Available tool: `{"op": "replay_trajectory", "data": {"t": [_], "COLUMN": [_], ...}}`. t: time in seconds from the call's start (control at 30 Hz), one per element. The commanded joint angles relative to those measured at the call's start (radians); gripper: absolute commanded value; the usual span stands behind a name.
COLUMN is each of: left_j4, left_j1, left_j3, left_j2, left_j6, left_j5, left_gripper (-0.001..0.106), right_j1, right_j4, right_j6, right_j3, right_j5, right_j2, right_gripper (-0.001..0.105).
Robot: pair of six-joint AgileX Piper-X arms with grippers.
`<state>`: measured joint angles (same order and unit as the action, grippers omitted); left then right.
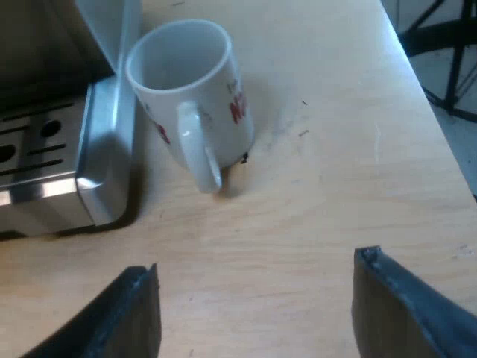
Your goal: Grind coffee beans and then tamp
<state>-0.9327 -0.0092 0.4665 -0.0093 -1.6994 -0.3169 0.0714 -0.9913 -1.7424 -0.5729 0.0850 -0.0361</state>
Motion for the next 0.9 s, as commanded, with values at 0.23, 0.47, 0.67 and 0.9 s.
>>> {"op": "replay_trajectory", "data": {"t": [0.23,0.47,0.67,0.9], "left_j4": [0.014,0.014,0.024,0.045], "left_j1": [-0.045,-0.107,-0.172,-0.308], "left_j3": [0.070,0.147,0.179,0.179], "left_j2": [0.045,0.174,0.246,0.262], "left_j6": [-0.028,-0.021,0.004,0.085], "left_j5": [-0.016,-0.048,-0.107,-0.140], "left_gripper": [0.073,0.073,0.073,0.073], "right_j1": [-0.104,-0.250,-0.376,-0.562], "right_j4": [-0.007,-0.015,-0.007,0.054], "right_j6": [-0.051,-0.078,-0.078,-0.028], "right_j3": [-0.124,-0.247,-0.286,-0.286], "right_j5": [0.013,0.024,0.024,0.004], "right_j2": [-0.164,-0.322,-0.406,-0.454], "right_gripper": [0.058,0.058,0.058,0.058]}}
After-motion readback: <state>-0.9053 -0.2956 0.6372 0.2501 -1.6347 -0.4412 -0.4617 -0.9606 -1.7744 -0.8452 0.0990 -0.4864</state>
